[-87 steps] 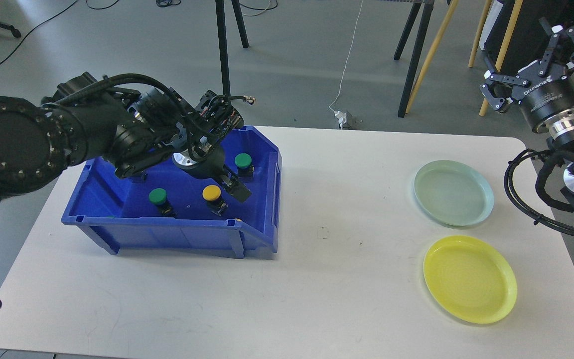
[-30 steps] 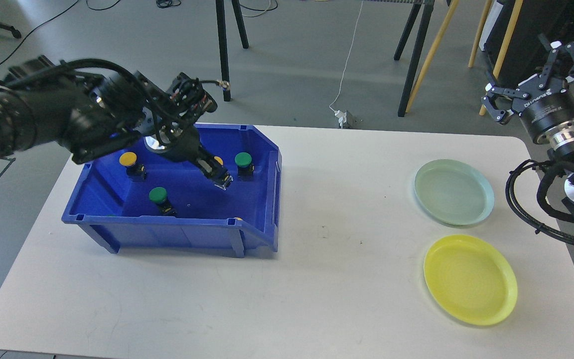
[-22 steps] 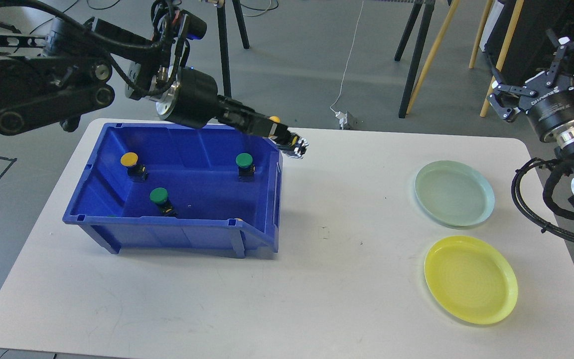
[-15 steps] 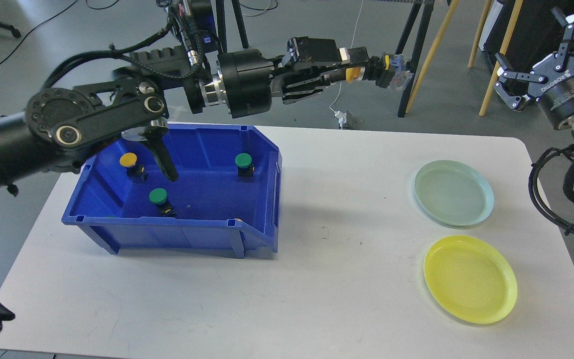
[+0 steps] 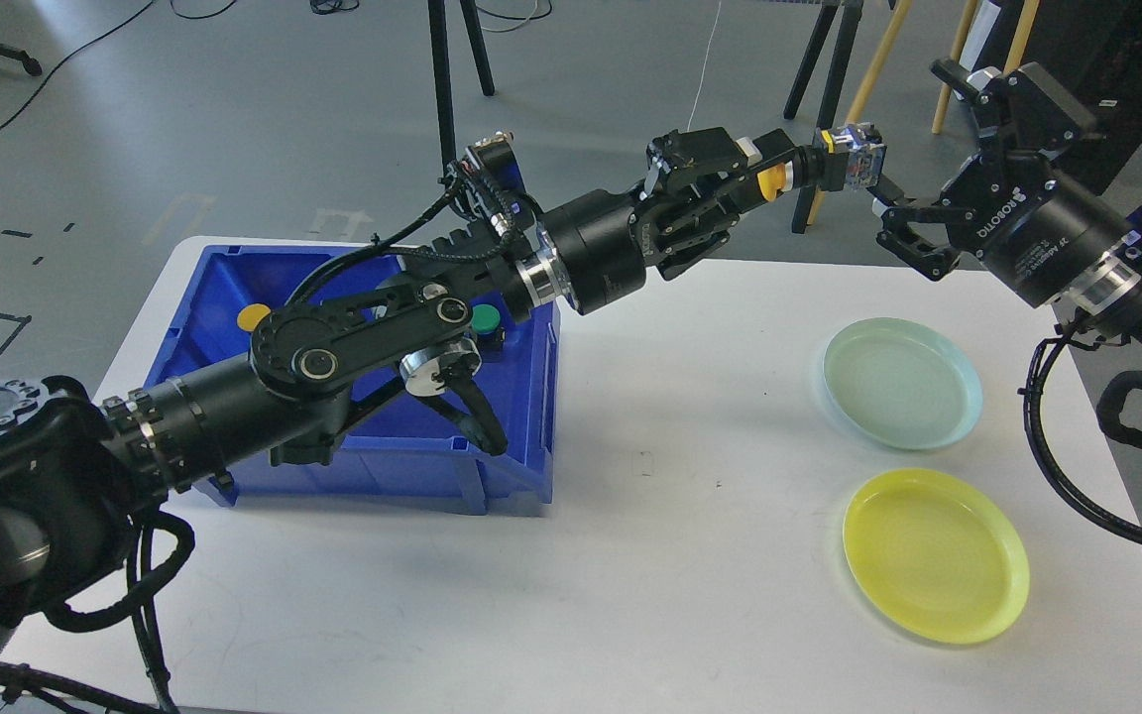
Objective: Pass button and place on color plate
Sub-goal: 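Lift the button and carry it toward the right gripper, then grasp the yellow button with the right gripper and release left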
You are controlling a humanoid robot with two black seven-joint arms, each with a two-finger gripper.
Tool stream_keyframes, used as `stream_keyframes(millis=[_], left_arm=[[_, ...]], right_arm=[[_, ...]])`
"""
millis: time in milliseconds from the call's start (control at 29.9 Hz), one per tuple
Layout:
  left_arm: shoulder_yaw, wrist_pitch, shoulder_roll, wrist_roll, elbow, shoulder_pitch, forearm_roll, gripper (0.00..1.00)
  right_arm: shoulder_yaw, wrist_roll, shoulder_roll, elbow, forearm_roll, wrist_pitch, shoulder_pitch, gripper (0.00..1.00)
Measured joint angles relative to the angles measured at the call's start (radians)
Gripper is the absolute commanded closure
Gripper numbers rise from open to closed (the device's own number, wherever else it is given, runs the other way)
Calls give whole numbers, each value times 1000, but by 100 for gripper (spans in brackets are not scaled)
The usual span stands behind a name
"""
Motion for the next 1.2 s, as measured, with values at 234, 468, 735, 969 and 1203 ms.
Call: stream_keyframes(millis=[234, 468, 735, 969, 1203], left_arm=[[2, -3, -1, 0, 0, 1, 0, 93], [5, -5, -2, 0, 1, 1, 1, 93], [6, -6, -2, 0, 2, -2, 1, 93], [7, -8, -1, 0, 2, -2, 3, 92], [11, -9, -5, -2, -1, 1, 7, 92]], right_arm=[[-2, 0, -58, 106, 6, 0, -34, 1], [-2, -2, -97, 176, 5, 0, -77, 2], [-3, -6, -93, 180, 4, 0, -78, 14], [-4, -7, -86, 177, -3, 0, -71, 38], [-8, -6, -62, 168, -12, 0, -59, 74]])
